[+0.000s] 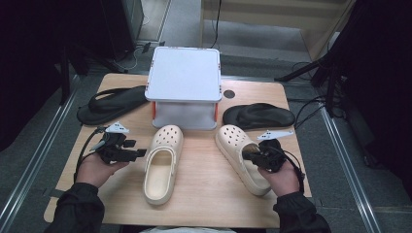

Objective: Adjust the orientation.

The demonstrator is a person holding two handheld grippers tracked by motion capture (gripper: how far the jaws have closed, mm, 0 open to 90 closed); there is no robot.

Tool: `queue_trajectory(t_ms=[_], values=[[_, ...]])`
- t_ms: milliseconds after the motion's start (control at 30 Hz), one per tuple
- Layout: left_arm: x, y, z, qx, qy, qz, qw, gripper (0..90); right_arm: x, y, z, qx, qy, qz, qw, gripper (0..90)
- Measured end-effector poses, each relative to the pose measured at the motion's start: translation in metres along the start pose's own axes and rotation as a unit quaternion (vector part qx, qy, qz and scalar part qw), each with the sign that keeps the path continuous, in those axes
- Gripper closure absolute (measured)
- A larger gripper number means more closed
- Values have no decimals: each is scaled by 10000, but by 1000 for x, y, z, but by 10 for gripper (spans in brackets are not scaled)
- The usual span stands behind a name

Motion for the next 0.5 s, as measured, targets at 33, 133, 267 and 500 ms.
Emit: queue_trajectory(t_ms=[33,133,267,500], values=[[0,1,0,-5,0,-1,10000,404,0,-1,1,79,1,67,9999,900],[1,1,0,-4,1,-15,10000,403,0,-2,1,19,36,-55,10000,887],[1,1,-1,-2,-4,-12,10000,403,1,3,-9,54,215,-77,9997,870],[0,0,-1,12,7,-11,10000,403,4,9,-34,-178,727,-230,9969,778]])
Point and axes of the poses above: each handheld gripper's, and its own axes: z roughly forward along the jaws, x roughly out of its top, y roughly to its right, the point moved 1 cm from there along z, roughly forward along the jaws, and after that the axes turned 12 degrees about z, right-handed, at the moved point
